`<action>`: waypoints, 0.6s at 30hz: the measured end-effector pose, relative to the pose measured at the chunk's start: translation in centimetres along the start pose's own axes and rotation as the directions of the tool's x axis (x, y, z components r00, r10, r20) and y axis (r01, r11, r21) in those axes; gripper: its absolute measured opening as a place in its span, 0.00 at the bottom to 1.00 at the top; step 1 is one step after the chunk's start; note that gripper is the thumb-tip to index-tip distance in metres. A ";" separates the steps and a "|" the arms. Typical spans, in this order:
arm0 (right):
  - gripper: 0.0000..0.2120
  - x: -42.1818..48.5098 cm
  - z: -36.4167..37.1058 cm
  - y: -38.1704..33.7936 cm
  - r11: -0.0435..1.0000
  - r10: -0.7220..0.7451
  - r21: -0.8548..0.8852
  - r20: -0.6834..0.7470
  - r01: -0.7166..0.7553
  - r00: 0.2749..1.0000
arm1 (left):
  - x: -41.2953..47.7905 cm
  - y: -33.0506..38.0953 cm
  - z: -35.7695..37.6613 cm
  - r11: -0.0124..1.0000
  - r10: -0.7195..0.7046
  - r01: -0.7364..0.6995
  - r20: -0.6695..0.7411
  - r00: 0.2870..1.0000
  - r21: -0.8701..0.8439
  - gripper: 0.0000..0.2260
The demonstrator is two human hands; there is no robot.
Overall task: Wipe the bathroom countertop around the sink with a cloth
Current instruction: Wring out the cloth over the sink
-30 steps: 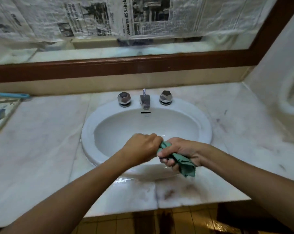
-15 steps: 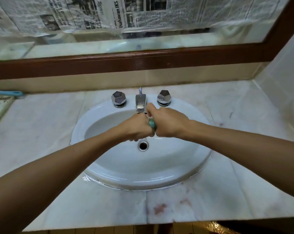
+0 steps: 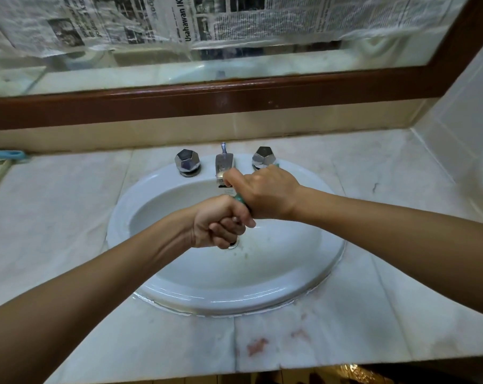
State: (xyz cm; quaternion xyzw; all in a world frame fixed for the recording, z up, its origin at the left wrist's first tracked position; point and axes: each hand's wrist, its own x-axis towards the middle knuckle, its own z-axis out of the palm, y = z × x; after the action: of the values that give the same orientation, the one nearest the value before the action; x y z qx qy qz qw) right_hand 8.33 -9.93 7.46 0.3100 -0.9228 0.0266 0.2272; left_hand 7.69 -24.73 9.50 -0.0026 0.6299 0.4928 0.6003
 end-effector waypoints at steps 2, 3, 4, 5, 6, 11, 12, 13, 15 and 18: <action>0.28 -0.2 0.0 0.1 1.000 -0.002 -0.002 -0.020 0.002 1.000 | -0.3 0.0 0.1 0.999 0.017 -0.017 -0.026 1.000 0.031 0.23; 0.28 -0.3 -0.2 0.1 1.000 0.006 0.005 -0.016 -0.005 1.000 | -0.6 0.1 0.3 0.998 0.037 -0.034 -0.048 0.998 0.060 0.23; 0.28 -0.3 -0.5 0.1 1.000 0.014 0.015 -0.003 -0.014 1.000 | -0.8 0.2 0.6 0.993 0.066 -0.058 -0.083 0.994 0.099 0.23; 0.28 -0.5 -0.6 0.1 1.000 0.016 0.024 0.011 -0.016 1.000 | -1.1 0.2 0.8 0.984 0.107 -0.086 -0.135 0.985 0.154 0.22; 0.27 -0.7 -0.9 0.1 0.999 0.019 0.035 0.034 -0.021 0.999 | -1.4 0.3 1.1 0.967 0.159 -0.112 -0.198 0.967 0.227 0.20; 0.15 -1.4 -4.4 -2.4 0.900 0.219 0.250 0.447 -0.357 0.867 | -3.4 -0.8 1.6 0.592 0.443 -0.021 -0.303 0.844 0.806 0.12; 0.13 -1.5 -5.0 -3.3 0.840 0.247 0.291 0.547 -0.458 0.800 | -3.9 -1.4 1.7 0.521 0.460 -0.009 -0.271 0.846 0.854 0.12; 0.11 -1.5 -5.4 -4.1 0.789 0.255 0.320 0.607 -0.525 0.753 | -4.5 -2.1 1.7 0.467 0.462 -0.008 -0.237 0.855 0.884 0.12; 0.10 -1.8 -5.5 -5.6 0.715 0.235 0.370 0.672 -0.593 0.702 | -5.6 -3.6 1.4 0.307 0.487 0.013 -0.170 0.857 0.951 0.13; 0.11 -2.4 -5.7 -8.2 0.394 0.183 0.532 0.754 -0.750 0.631 | -7.0 -6.0 -0.3 0.086 0.546 0.009 -0.055 0.836 0.996 0.14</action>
State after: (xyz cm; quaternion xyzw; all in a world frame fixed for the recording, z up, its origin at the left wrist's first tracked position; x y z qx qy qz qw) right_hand 17.12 -14.08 10.74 0.0765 -0.8672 0.4192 -0.2579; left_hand 12.97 -32.10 11.01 0.4020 0.8928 0.0524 0.1965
